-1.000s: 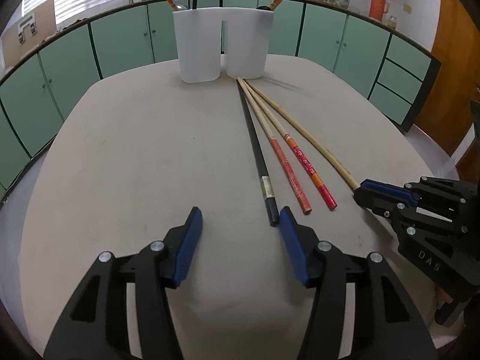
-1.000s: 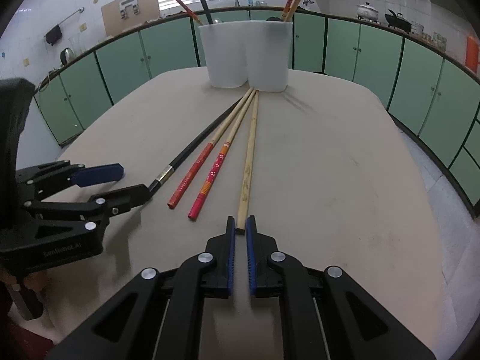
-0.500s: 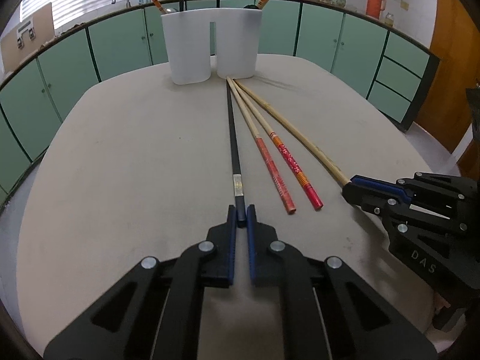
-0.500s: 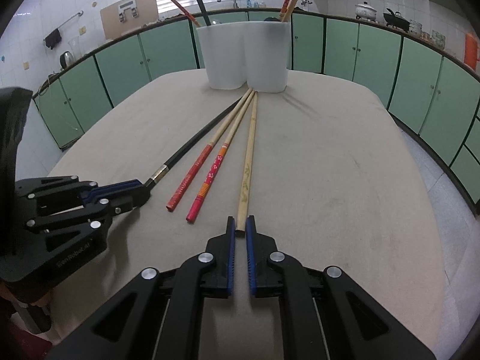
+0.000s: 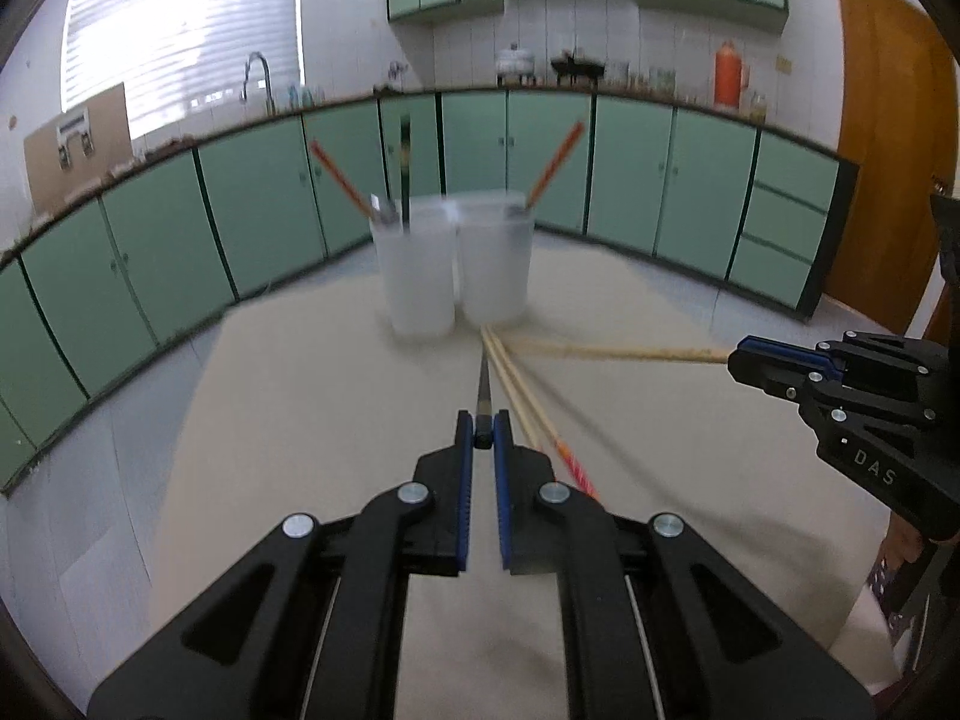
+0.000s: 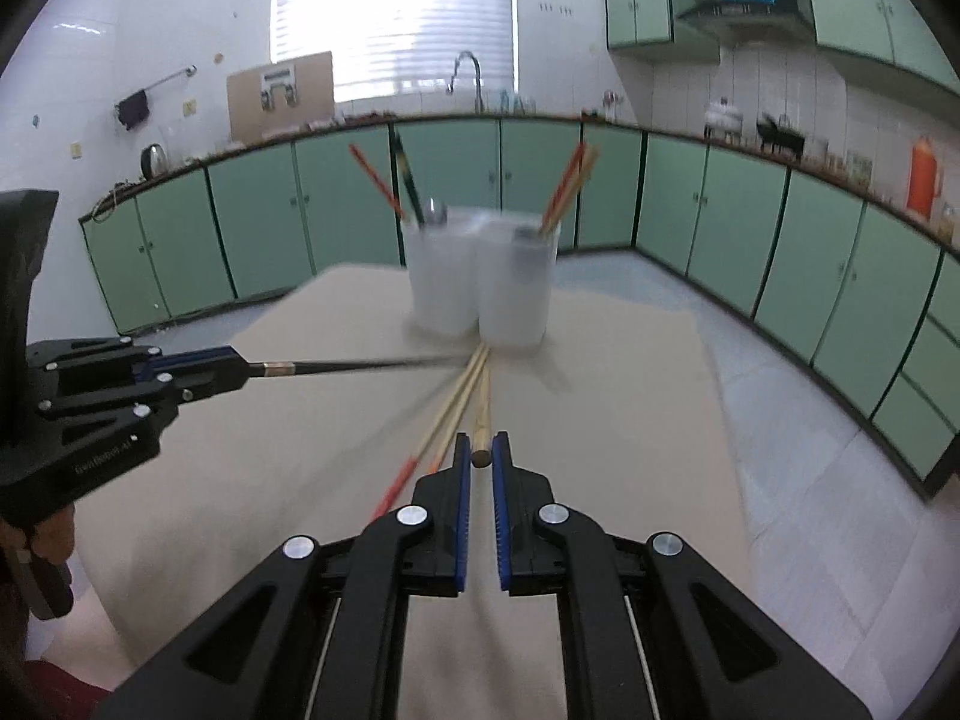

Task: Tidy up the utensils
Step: 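Lift both chopsticks and carry them over the white holder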

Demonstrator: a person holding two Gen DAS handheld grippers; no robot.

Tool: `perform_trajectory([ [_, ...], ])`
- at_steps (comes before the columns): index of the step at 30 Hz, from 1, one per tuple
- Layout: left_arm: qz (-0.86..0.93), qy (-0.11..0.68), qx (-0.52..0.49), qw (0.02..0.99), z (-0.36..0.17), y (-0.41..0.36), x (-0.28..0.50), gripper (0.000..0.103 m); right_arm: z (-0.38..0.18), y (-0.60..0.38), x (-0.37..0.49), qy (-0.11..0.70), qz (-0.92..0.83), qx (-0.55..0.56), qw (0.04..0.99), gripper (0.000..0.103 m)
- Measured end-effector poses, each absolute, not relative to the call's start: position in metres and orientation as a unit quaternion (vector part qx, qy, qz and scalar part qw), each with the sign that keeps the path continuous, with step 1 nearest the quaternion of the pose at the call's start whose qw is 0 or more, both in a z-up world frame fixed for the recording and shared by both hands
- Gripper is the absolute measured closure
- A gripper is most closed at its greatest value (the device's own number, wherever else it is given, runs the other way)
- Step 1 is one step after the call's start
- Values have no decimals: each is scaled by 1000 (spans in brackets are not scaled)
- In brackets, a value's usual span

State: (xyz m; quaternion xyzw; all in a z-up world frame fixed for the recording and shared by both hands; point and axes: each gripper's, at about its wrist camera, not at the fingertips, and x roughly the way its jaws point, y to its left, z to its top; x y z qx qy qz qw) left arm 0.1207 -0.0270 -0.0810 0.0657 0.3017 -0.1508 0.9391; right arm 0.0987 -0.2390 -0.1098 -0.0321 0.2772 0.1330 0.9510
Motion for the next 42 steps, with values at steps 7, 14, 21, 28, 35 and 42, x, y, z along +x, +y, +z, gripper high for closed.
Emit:
perform_trajectory([
  [7, -162, 253, 61, 952, -34, -26, 121, 97, -63, -245, 108, 239, 153, -24, 959, 96],
  [14, -177, 237, 55, 954, -8, -30, 132, 97, -27, -249, 128, 235, 180, -18, 955, 96],
  [21, -190, 237, 51, 951, -2, -30, 140, 97, -16, -248, 142, 243, 193, -24, 950, 96],
  [28, -198, 208, 49, 957, 20, -28, 150, 97, 10, -252, 156, 222, 211, -10, 952, 96],
  [35, -204, 157, 44, 965, 63, -38, 173, 97, 59, -255, 184, 176, 215, -11, 961, 96],
  [42, -195, 111, 48, 973, 106, -59, 218, 97, 99, -250, 226, 148, 203, -11, 968, 96],
])
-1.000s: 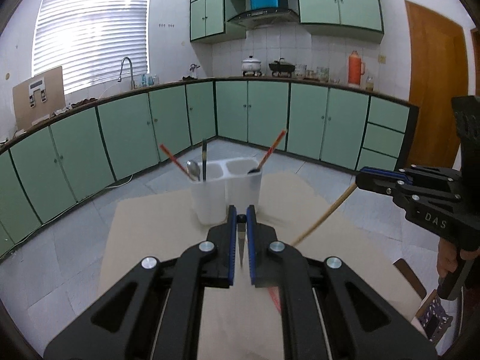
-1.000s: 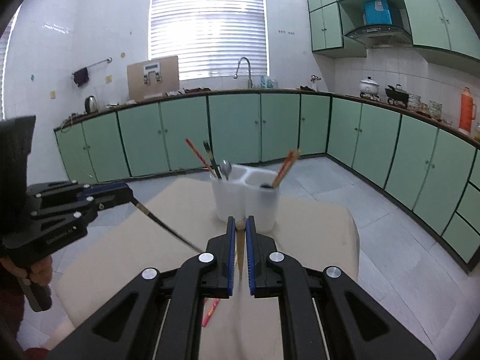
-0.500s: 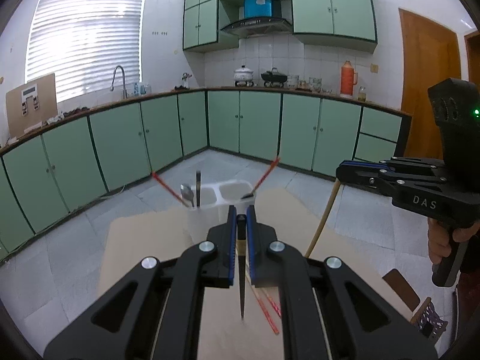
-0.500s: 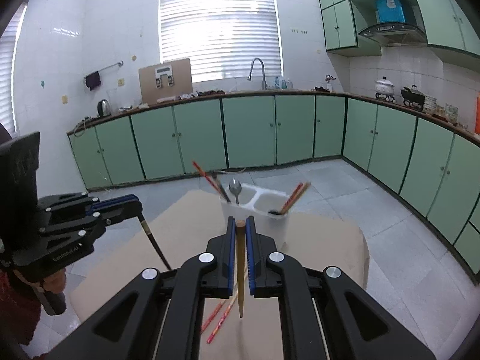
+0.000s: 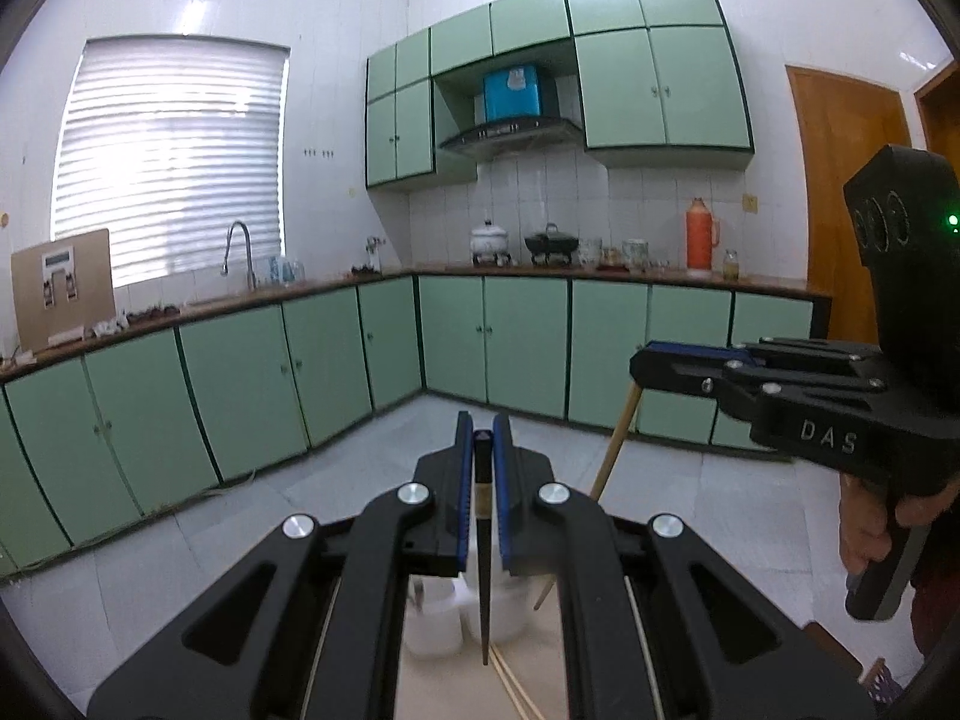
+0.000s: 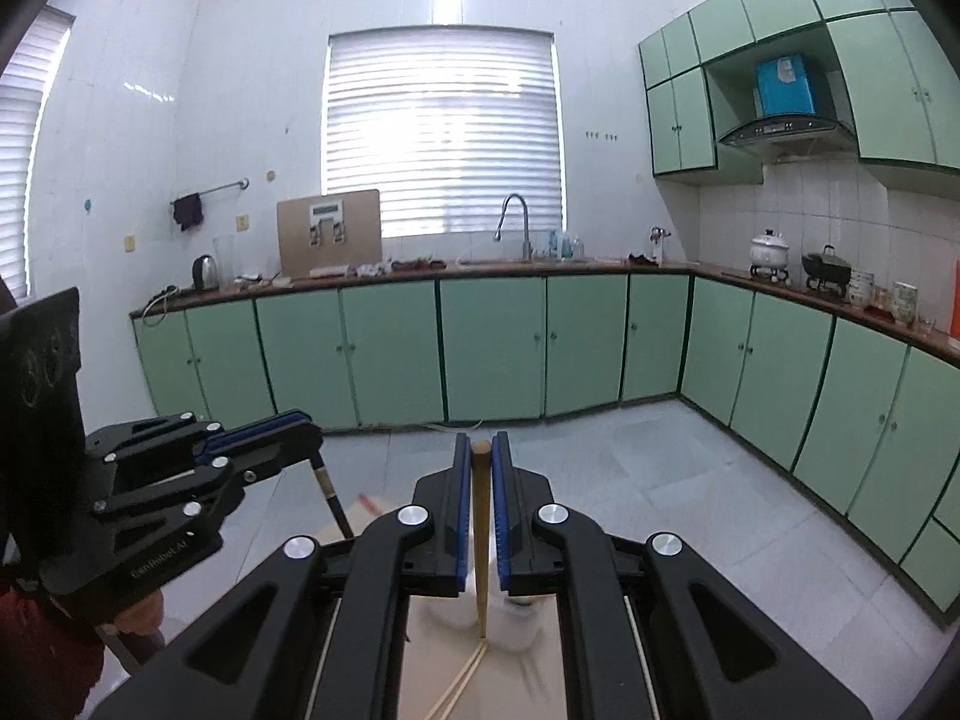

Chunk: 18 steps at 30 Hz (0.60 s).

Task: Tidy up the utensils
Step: 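Lift both chopsticks and carry them over the white holder, then lower both chopsticks into the holder and open both tools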

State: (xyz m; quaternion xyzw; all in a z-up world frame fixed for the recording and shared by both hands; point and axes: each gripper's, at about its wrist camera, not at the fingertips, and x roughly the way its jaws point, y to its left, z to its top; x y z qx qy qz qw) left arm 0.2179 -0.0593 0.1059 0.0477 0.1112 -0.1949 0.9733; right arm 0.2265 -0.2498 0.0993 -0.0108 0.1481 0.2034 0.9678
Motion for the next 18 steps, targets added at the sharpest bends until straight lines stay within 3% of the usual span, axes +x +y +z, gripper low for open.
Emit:
perform_trajectory([
  [9, -163, 101, 49, 980, 110, -73, 280, 97, 85, -243, 288, 158, 186, -9, 970, 96],
  [18, -141, 170, 37, 975, 51, -62, 333, 97, 28, -243, 327, 202, 177, 1, 963, 96],
])
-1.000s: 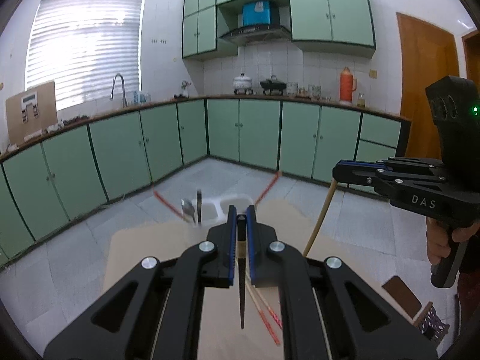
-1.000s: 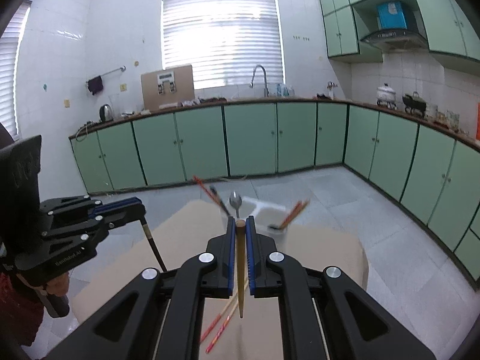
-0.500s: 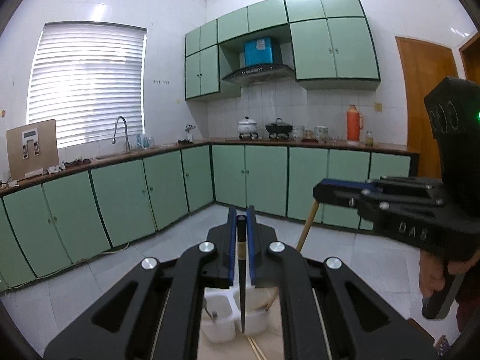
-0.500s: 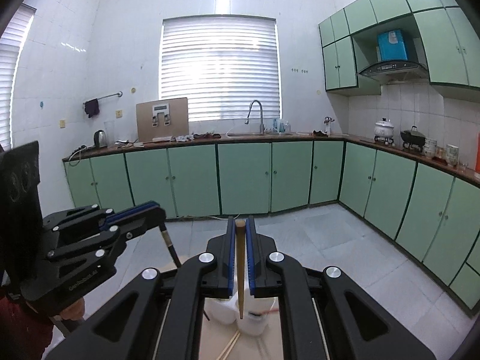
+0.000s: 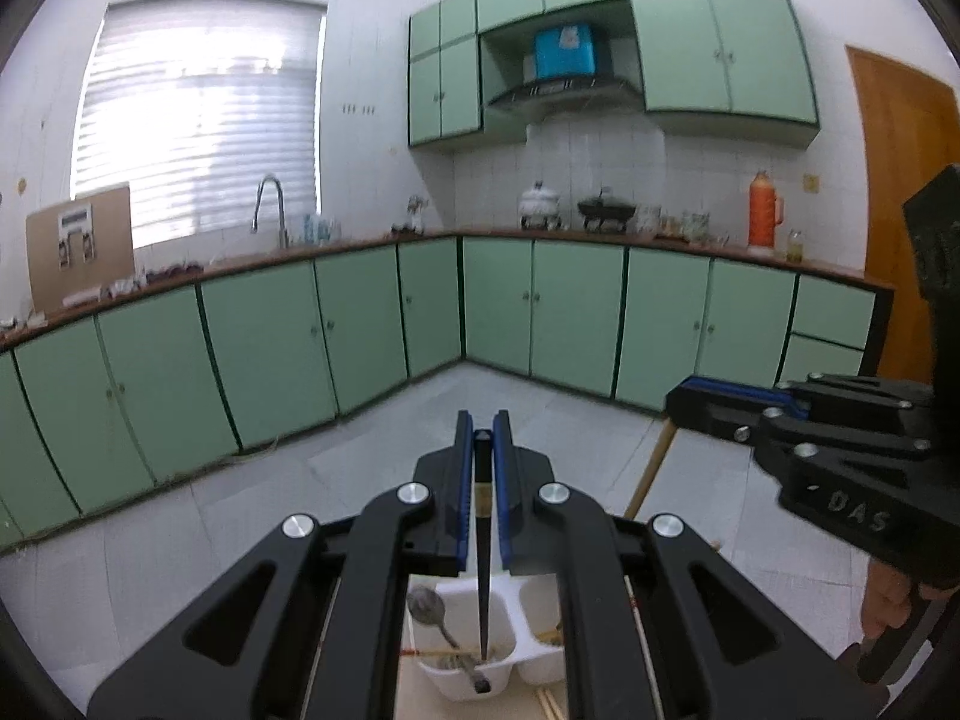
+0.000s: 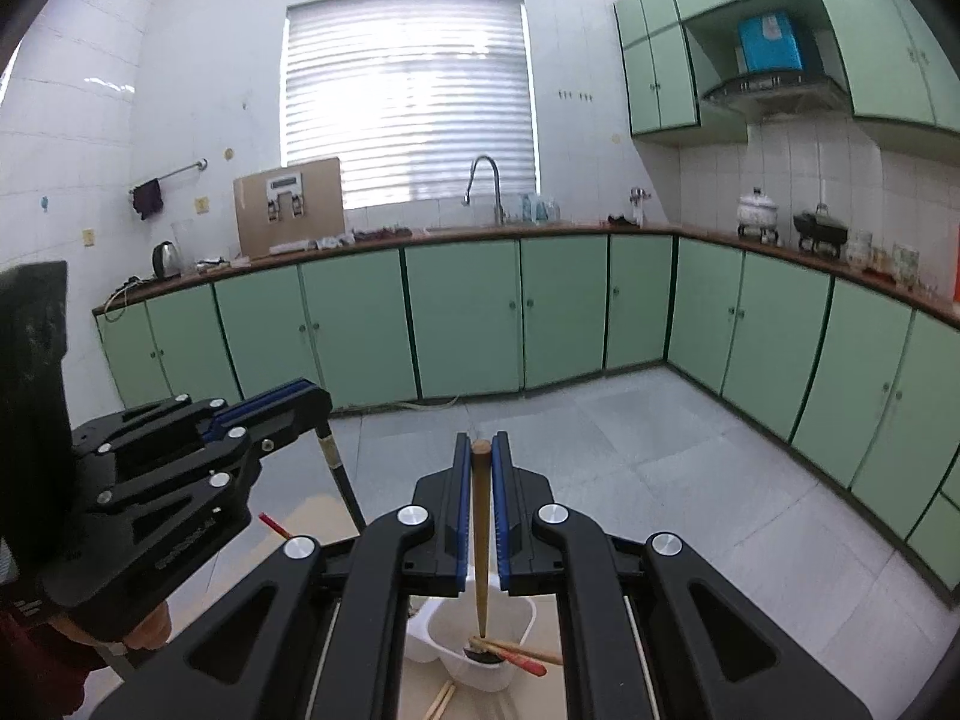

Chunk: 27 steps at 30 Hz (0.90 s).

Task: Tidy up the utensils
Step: 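Lower both chopsticks into the holder and open both tools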

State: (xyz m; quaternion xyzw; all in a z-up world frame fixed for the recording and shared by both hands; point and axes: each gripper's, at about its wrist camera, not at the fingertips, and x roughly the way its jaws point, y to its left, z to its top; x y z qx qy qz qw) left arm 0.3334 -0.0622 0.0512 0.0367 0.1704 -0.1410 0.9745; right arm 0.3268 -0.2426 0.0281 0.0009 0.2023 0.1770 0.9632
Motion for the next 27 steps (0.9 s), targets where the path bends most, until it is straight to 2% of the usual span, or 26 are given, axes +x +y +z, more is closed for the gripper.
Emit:
perform_trajectory([
  [5, -138, 206, 35, 968, 26, -50, 346, 96, 6, -247, 332, 230, 180, 7, 956, 96],
  [9, -134, 209, 36, 968, 18, -39, 341, 74, -2, -253, 330, 237, 177, 19, 955, 95],
  [12, -133, 202, 37, 970, 19, -35, 334, 68, -4, -257, 323, 236, 173, 27, 956, 93],
  [16, -129, 185, 33, 974, 23, -29, 315, 56, 0, -269, 308, 224, 166, 41, 959, 78],
  [20, -125, 162, 21, 979, 29, -20, 286, 46, 4, -276, 285, 210, 162, 46, 963, 73],
  [23, -118, 146, 20, 982, 30, -17, 261, 34, 3, -280, 263, 198, 160, 54, 966, 60],
  [25, -116, 137, 18, 984, 28, -19, 244, 22, -2, -283, 246, 190, 159, 59, 967, 50],
  [27, -116, 131, 17, 984, 21, -18, 224, 17, -9, -282, 230, 186, 155, 56, 969, 44],
])
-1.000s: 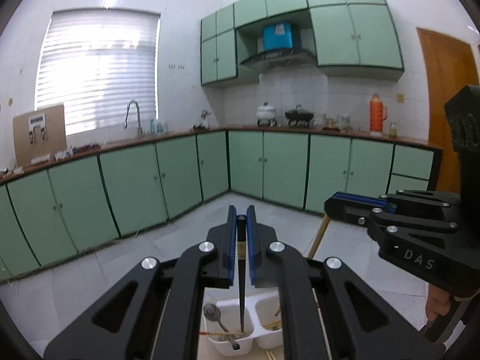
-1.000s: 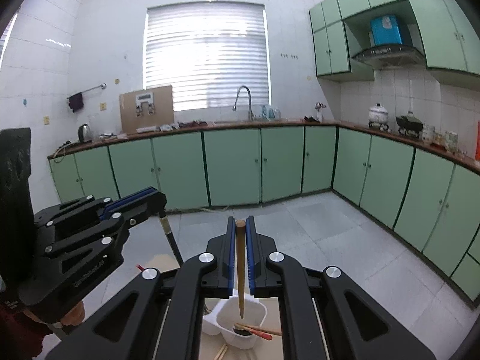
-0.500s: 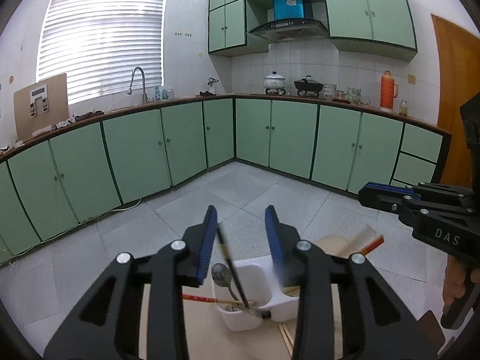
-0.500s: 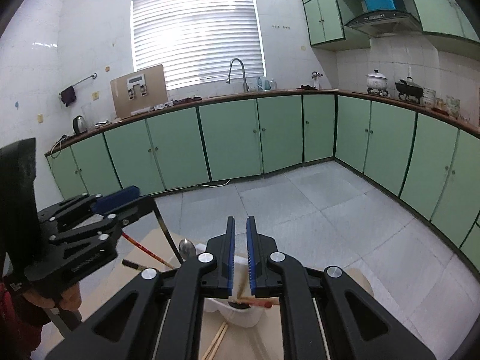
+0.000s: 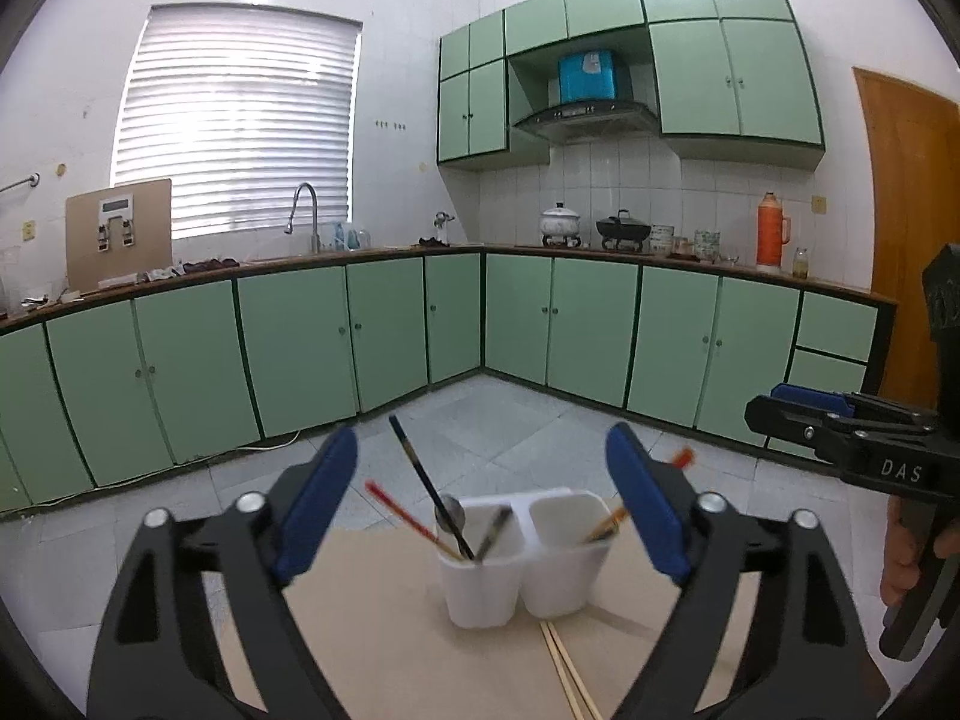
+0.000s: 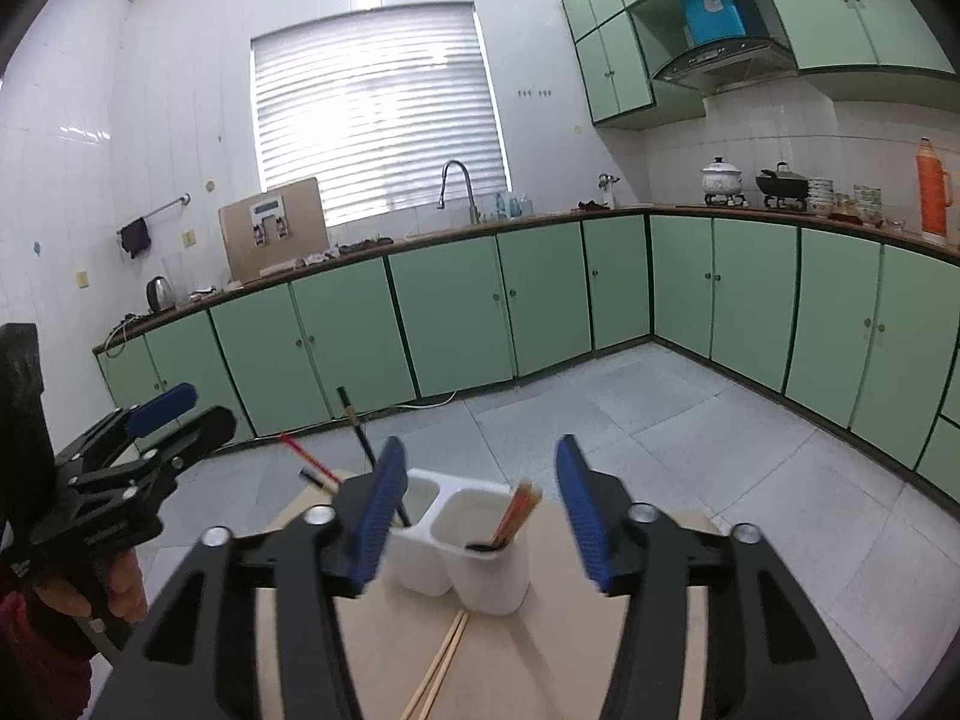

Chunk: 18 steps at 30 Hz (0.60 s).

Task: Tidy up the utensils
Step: 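Lower both chopsticks into the holder and open both tools, then withdraw both tools back over the two red-patterned chopsticks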

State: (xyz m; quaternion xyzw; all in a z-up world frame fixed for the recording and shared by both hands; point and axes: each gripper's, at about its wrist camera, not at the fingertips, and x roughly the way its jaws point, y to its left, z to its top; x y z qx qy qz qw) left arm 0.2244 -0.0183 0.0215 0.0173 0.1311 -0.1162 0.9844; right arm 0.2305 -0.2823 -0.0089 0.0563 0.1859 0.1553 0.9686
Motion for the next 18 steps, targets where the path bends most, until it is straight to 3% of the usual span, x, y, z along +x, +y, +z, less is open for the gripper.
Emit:
perform_trajectory([
  [8, -109, 161, 14, 981, -18, -15, 177, 14, -49, -271, 180, 207, 148, 51, 966, 29],
  [11, -102, 179, 23, 978, -37, -12, 164, 12, -64, -264, 163, 216, 137, 36, 966, 18],
  [18, -98, 232, 36, 967, -77, -1, 144, 10, -106, -250, 141, 259, 135, 24, 956, 16],
])
